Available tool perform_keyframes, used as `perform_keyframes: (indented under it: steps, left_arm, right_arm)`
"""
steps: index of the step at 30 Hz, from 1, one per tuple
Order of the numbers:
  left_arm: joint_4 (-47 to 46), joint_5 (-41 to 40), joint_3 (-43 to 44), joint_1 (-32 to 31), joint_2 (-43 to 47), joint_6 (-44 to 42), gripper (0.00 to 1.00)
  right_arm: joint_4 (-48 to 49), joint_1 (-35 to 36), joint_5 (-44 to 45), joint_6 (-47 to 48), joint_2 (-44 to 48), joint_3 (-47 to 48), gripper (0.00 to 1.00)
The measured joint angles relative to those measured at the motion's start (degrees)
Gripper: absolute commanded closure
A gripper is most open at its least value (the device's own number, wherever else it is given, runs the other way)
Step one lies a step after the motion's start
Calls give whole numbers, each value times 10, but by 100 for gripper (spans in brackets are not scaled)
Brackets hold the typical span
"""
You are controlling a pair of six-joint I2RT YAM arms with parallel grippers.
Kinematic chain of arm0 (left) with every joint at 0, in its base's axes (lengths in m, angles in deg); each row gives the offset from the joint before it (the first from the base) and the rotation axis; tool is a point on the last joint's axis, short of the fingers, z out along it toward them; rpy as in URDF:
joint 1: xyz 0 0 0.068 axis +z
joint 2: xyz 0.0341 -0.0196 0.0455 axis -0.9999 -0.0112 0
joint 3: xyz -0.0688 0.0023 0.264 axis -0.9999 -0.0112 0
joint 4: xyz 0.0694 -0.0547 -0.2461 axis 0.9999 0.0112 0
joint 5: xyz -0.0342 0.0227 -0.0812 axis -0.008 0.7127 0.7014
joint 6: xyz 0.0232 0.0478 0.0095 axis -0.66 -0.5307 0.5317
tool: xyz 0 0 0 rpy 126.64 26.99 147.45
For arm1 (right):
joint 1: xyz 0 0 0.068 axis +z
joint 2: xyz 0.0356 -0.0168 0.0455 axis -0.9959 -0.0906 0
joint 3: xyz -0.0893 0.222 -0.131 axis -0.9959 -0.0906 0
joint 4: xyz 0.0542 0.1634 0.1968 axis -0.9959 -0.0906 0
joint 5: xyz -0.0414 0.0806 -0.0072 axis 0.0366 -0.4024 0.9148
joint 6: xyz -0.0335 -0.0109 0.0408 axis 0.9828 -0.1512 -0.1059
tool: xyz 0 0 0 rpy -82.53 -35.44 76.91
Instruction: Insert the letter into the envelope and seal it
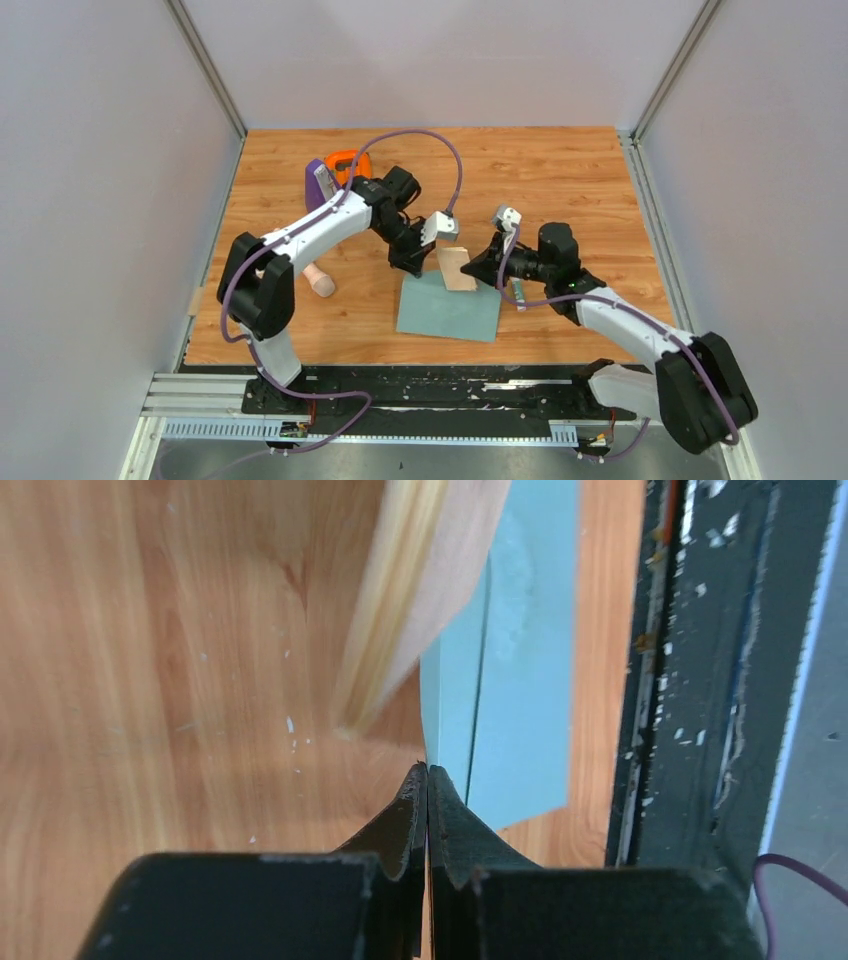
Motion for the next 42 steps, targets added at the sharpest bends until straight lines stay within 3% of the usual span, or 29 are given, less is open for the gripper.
perform_keyframes:
  steps: [10, 23, 31, 42]
  left_arm:
    - [92, 45, 47, 0, 57, -8, 100]
    - [179, 65, 94, -2, 78, -50, 100]
    - [194, 66, 94, -2, 78, -65, 100]
    - [175, 41, 94, -2, 81, -52, 100]
  right_arm:
    - [10, 48, 8, 156, 110, -32, 100]
    - [-48, 129, 78, 395, 107, 10, 100]
    - [-55, 143, 115, 449, 106, 9, 100]
    - [38, 147, 160, 458, 170, -37, 100]
